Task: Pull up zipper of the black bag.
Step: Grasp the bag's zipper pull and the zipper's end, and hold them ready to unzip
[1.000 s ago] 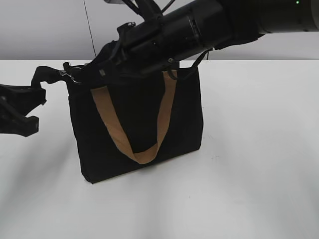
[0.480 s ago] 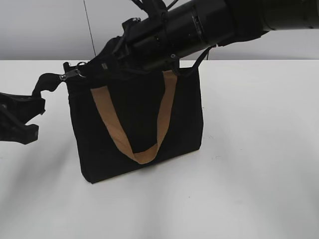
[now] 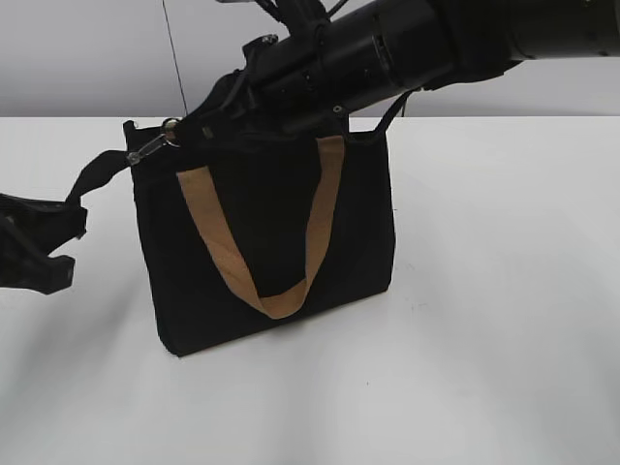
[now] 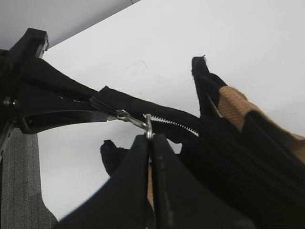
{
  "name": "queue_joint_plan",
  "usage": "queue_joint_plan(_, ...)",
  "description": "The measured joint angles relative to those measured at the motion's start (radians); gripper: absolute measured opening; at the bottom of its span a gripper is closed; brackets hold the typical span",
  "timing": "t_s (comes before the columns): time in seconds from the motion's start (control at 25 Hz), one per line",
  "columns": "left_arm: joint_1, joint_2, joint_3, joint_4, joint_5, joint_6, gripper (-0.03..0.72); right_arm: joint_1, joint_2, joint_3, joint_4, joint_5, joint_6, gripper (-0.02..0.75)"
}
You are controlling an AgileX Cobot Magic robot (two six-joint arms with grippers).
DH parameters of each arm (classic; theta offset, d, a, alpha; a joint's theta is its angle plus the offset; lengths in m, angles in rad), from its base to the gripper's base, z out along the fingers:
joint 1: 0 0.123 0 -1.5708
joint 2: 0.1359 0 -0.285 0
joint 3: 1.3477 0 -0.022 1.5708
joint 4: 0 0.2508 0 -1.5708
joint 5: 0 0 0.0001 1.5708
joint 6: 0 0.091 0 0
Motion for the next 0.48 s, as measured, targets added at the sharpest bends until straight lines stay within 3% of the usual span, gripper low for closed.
queue_joint_plan(0.24,0.006,0.0,0.0,0.0,0.039,0.0,0.019,0.0,0.0,0.0,-0.031,-0.011,0.0,-0.001)
queue_joint_plan(0.48,0.087,0.0,-0.002,0.0,0.06,0.0,0.019,-0.001,0.0,0.0,-0.047,-0.023,0.013,-0.001)
